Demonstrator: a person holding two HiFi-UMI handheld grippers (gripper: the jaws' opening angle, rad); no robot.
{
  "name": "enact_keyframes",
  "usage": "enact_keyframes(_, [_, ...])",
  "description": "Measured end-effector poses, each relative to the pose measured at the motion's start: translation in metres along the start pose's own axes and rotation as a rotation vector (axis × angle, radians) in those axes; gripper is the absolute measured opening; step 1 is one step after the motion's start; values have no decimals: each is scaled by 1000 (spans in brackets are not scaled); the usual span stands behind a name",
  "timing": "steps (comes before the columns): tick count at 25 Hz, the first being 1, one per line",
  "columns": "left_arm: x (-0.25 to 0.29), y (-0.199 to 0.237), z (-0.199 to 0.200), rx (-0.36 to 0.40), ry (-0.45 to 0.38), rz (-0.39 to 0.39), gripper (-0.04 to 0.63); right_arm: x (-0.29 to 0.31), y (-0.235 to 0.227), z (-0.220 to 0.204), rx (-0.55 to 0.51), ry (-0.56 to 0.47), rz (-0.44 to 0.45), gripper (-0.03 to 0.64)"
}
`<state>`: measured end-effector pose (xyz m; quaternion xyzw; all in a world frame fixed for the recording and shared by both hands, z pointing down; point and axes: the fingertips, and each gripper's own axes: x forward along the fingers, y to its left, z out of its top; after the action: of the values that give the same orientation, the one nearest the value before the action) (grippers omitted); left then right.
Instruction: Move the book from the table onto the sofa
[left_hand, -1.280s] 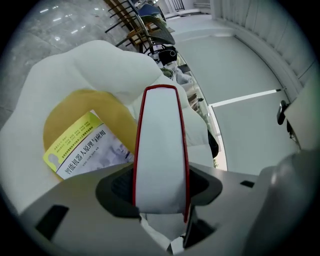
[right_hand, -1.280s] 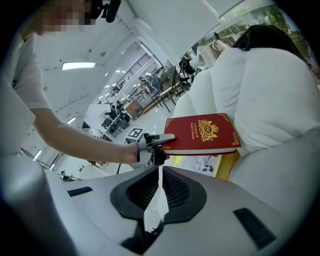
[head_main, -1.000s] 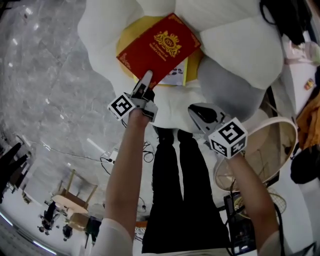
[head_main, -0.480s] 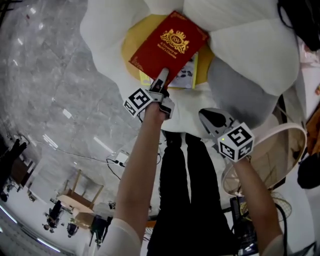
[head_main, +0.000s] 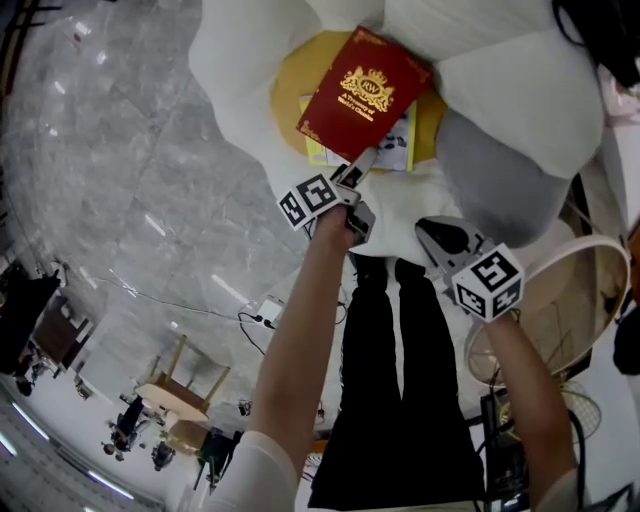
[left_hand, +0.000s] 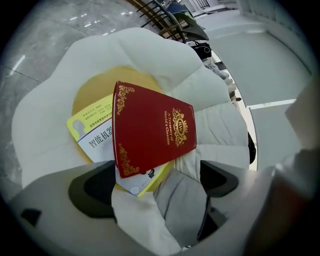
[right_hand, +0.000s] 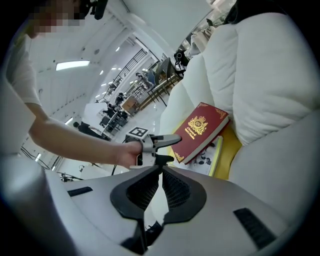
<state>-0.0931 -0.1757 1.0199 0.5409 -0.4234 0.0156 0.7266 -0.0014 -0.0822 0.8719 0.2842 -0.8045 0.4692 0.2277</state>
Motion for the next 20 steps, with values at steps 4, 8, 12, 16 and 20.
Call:
enact_keyframes(4, [-25, -25, -22, 74, 49, -76, 512, -18, 7, 2, -8, -9, -31, 43])
enact_keyframes(8, [-63, -70, -61, 279, 158, -170, 511, -45, 26, 6, 13, -25, -60, 41])
enact_keyframes(12, [-104, -122, -78, 397, 161, -238, 435, -80, 55, 20, 35, -40, -54, 41])
enact_keyframes(16, [-143, -182, -80, 403, 100, -324, 370, -113, 82, 31, 9, -38, -48, 41])
enact_keyframes(20, [-191, -237, -77, 447, 32, -371, 291, -146, 118, 50, -37, -40, -23, 41])
